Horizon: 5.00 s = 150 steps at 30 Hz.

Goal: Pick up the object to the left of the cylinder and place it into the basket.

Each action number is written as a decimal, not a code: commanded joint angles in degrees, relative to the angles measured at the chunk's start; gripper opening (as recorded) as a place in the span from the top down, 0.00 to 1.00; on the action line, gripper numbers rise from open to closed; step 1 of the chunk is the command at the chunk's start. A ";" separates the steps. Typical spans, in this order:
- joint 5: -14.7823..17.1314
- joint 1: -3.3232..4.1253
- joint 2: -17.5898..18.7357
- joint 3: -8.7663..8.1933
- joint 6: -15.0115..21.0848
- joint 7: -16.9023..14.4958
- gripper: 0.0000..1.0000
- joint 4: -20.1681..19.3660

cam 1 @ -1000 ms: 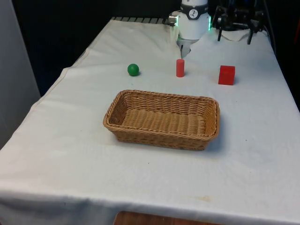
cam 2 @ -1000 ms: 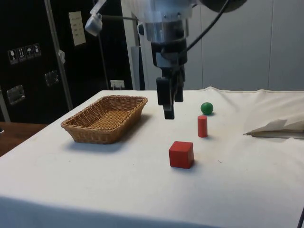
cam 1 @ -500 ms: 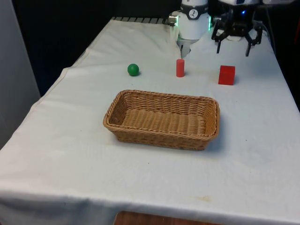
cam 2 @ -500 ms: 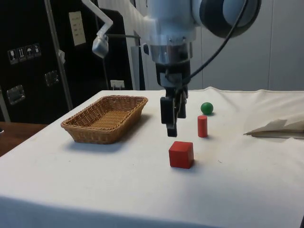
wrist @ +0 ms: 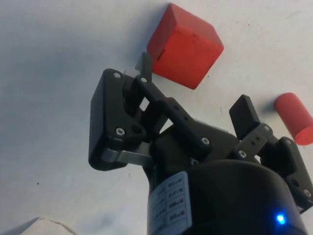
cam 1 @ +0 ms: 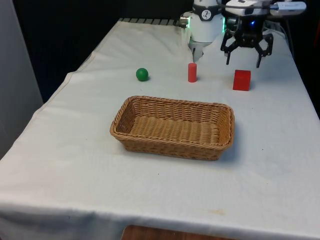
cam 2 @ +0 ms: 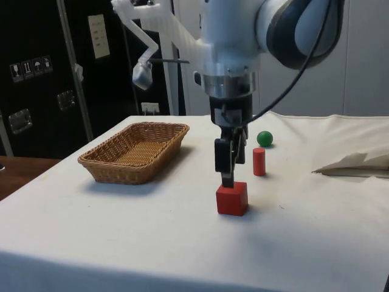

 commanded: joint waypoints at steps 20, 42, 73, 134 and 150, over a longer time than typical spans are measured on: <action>2.46 -0.80 6.19 0.63 9.91 -0.86 0.00 -1.15; 2.18 -1.43 9.45 0.57 13.12 -0.52 0.22 -1.15; 0.97 -0.97 0.46 -1.55 3.72 -1.26 0.99 -0.06; 1.03 -1.78 4.58 -11.75 -9.74 -6.82 0.99 19.60; 6.30 -3.21 11.75 -14.73 -6.47 -13.81 0.99 26.18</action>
